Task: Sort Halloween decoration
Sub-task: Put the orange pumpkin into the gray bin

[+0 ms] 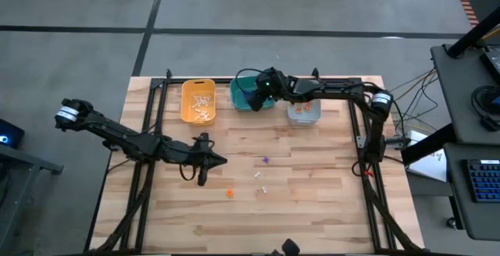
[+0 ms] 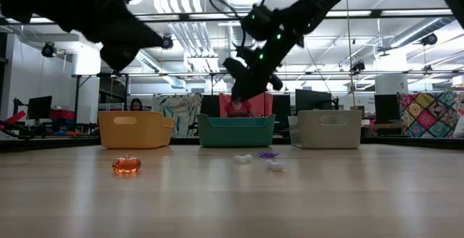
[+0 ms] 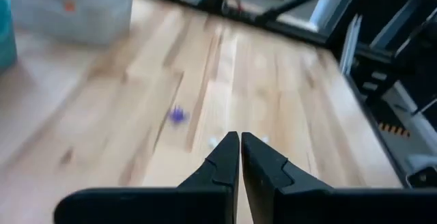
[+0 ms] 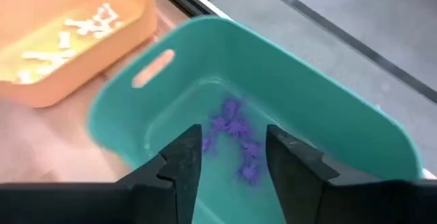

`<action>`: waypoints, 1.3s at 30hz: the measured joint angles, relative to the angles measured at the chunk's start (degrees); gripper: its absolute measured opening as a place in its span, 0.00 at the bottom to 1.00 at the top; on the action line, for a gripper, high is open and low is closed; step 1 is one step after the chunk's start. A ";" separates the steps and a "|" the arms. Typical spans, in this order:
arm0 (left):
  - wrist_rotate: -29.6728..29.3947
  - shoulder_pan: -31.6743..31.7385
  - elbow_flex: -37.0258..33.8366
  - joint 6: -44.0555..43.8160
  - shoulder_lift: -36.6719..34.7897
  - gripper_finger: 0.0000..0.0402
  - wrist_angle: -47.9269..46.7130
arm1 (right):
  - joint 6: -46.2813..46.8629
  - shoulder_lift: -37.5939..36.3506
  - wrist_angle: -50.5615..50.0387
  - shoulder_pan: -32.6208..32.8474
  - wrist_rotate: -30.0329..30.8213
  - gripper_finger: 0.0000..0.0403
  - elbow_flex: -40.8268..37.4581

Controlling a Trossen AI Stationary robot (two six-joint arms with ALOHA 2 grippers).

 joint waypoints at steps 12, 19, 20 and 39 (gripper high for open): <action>0.39 -5.60 2.96 -2.39 8.01 0.25 -3.54 | -5.00 -12.64 -17.08 8.51 -0.04 0.38 -0.44; -3.80 -10.66 6.33 -1.33 16.77 0.43 -3.98 | -6.09 -19.51 -18.31 15.34 -0.03 0.35 -4.82; -4.69 -11.32 6.79 -1.33 18.28 0.45 -3.89 | -5.82 -20.28 -18.17 16.21 -0.03 0.35 -5.52; -7.61 -14.70 11.52 -3.96 34.39 0.48 -1.62 | -0.25 -23.06 -15.91 26.74 0.47 0.35 -12.52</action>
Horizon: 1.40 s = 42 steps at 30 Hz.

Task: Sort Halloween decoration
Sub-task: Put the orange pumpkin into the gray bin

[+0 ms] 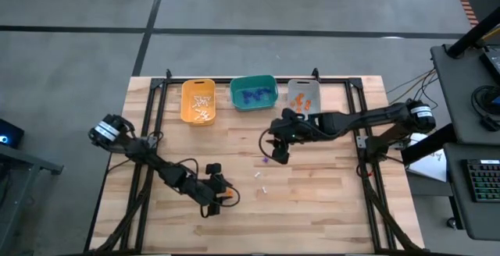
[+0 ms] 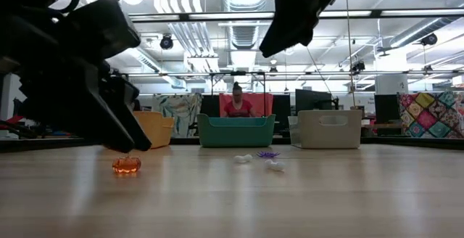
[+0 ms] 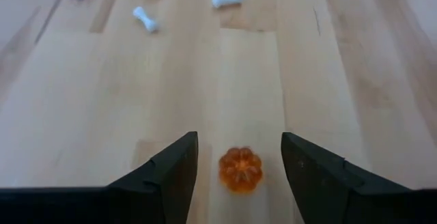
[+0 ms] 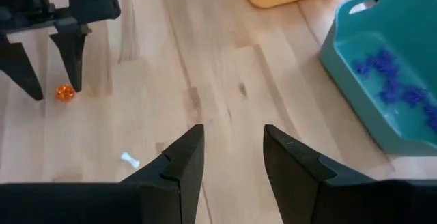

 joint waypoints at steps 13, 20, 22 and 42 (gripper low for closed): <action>0.00 -1.14 -1.66 -2.27 3.53 0.48 5.25 | 1.91 0.00 1.98 0.47 0.10 0.35 -3.82; -1.63 -1.21 -1.76 -1.66 5.66 0.45 8.26 | 1.91 -0.01 3.01 0.47 0.09 0.35 -3.90; -1.80 -1.23 -2.06 -1.66 5.62 0.41 8.35 | 1.91 -0.01 2.98 0.54 0.10 0.35 -3.90; -1.51 -1.23 -3.33 -0.97 3.85 0.14 8.16 | 2.36 -0.67 2.68 0.60 -0.07 0.35 -3.90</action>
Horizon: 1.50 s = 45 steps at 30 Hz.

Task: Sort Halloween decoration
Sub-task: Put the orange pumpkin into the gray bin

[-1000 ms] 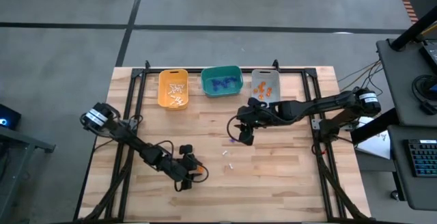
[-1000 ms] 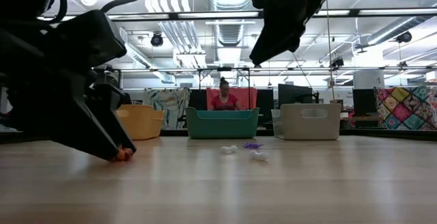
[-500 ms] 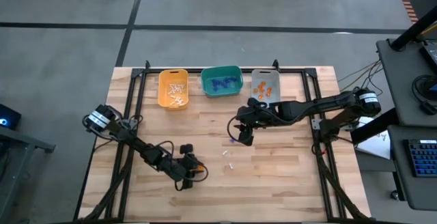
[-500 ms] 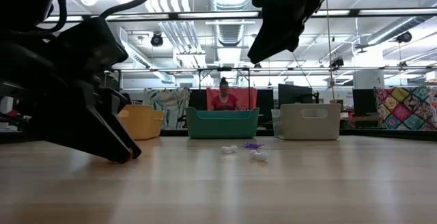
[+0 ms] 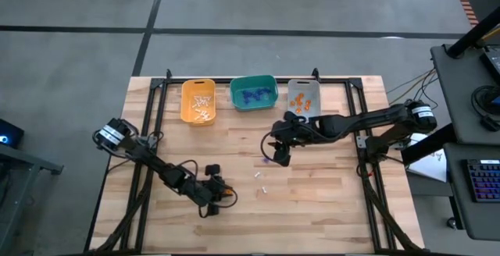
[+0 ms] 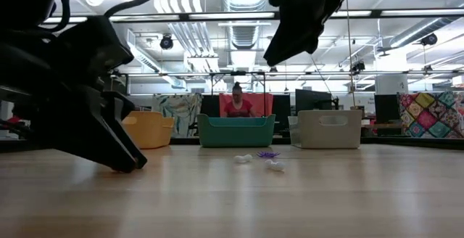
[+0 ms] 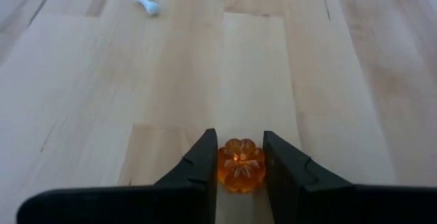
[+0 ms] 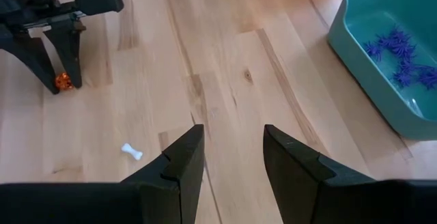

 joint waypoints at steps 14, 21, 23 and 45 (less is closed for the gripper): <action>-0.04 3.59 1.45 4.71 -6.56 0.14 -2.01 | 2.35 -13.38 -12.96 0.74 -0.17 0.35 0.00; -0.23 7.97 7.08 13.60 -8.98 0.14 -7.45 | 1.21 -19.10 -16.49 1.14 -0.17 0.35 -0.82; -0.28 9.49 9.24 17.19 -9.47 0.14 -9.62 | 0.16 -20.44 -16.65 1.14 -0.15 0.35 -1.55; 15.36 37.90 25.32 40.69 -8.62 0.14 -4.24 | -11.91 -31.37 2.02 1.61 -7.74 0.35 -14.69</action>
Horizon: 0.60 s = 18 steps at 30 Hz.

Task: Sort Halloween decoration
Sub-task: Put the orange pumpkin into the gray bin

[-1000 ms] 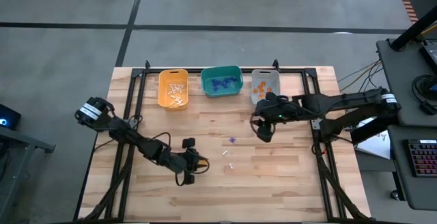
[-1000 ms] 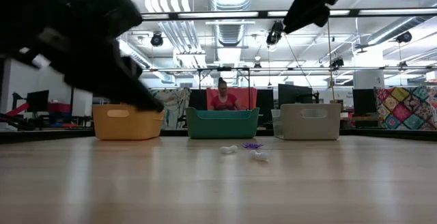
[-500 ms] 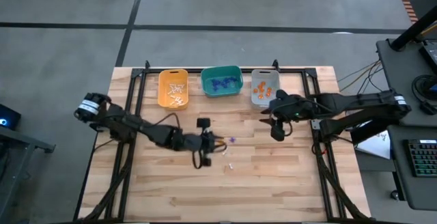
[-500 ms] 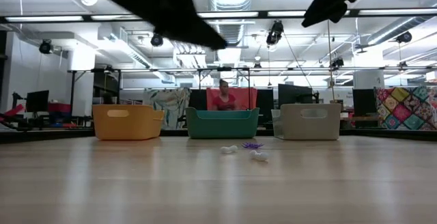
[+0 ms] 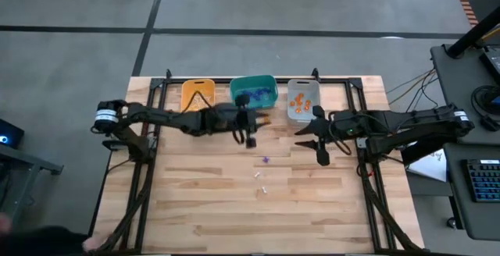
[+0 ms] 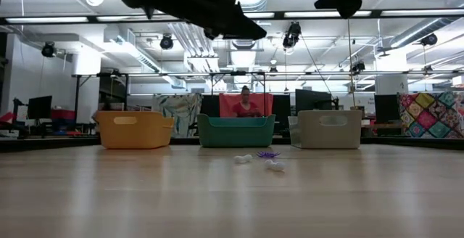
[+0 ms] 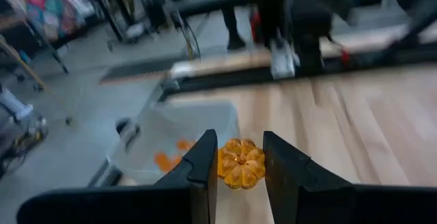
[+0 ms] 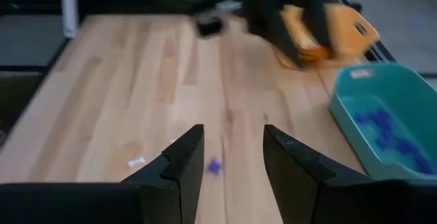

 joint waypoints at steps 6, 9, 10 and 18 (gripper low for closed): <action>7.07 5.25 0.69 -0.53 3.09 0.14 9.62 | -2.66 0.00 3.19 1.48 -1.63 0.35 -0.94; 7.20 6.76 2.27 -1.18 5.32 0.14 9.98 | -3.25 -0.01 4.49 2.78 -2.29 0.35 -1.00; 7.20 7.15 3.14 -1.17 6.14 0.14 10.25 | -3.89 -0.13 4.88 3.07 -2.85 0.35 -1.06; 7.33 9.02 12.95 -1.33 17.05 0.14 8.16 | -6.05 0.04 8.30 5.89 -4.48 0.35 -1.40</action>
